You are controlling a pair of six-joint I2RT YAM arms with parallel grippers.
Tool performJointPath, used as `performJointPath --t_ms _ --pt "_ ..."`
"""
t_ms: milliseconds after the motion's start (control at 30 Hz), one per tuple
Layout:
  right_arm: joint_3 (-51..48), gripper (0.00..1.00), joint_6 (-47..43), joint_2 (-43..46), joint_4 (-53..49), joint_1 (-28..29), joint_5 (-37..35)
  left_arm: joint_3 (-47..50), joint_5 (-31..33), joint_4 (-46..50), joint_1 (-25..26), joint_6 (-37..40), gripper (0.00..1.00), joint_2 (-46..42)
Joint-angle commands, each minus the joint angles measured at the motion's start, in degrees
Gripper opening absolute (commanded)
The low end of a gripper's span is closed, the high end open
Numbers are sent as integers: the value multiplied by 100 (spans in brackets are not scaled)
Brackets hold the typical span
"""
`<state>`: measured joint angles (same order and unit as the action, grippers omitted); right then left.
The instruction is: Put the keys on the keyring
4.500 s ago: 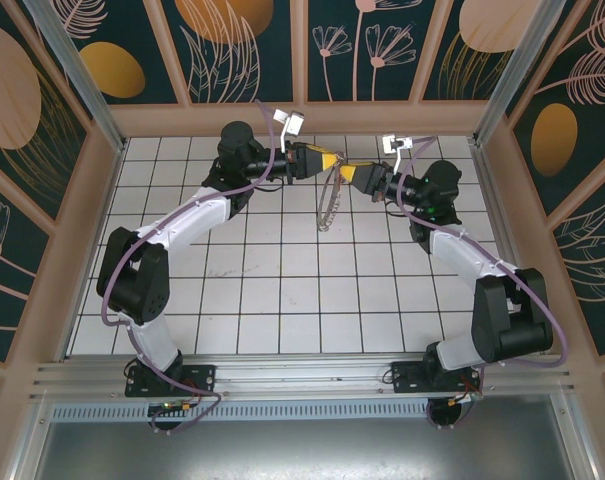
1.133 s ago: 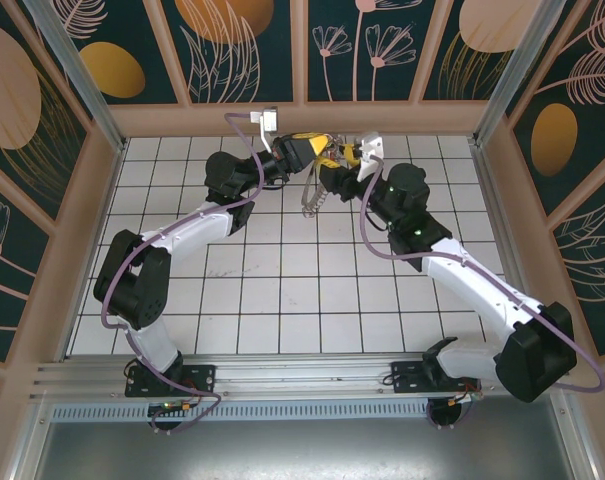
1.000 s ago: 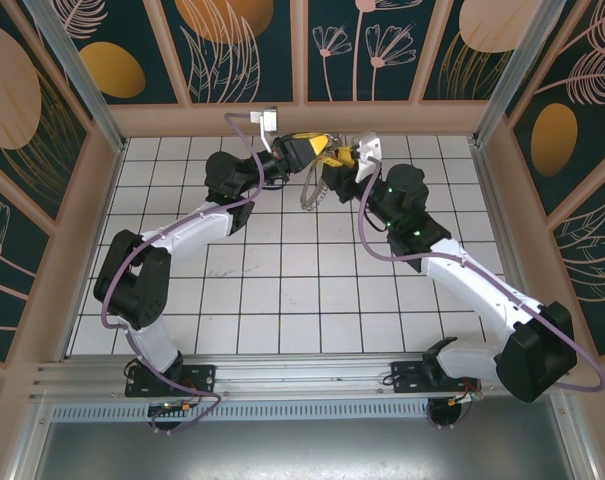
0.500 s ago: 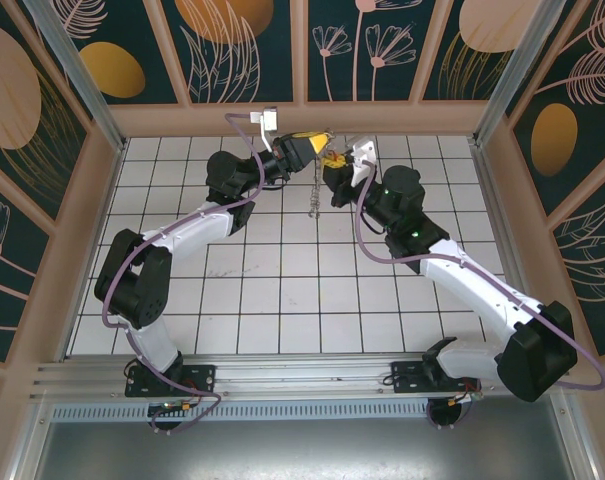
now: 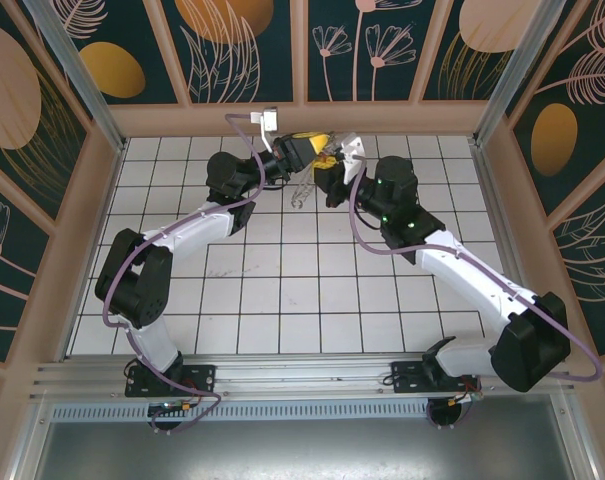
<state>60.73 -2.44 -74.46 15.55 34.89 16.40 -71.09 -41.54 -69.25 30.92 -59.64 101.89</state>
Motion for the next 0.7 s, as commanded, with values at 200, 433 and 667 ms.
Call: performJointPath --t_ms 200,433,667 --pt "-678 48 686 996 -233 -825 1415 -140 155 -326 68 60 0 -2" --pt "-1283 48 1899 1915 531 -1587 1515 -83 159 -510 66 -64 0 19" --pt "-1126 40 3692 1471 2098 -1740 1498 -45 267 -721 70 -280 0 55"
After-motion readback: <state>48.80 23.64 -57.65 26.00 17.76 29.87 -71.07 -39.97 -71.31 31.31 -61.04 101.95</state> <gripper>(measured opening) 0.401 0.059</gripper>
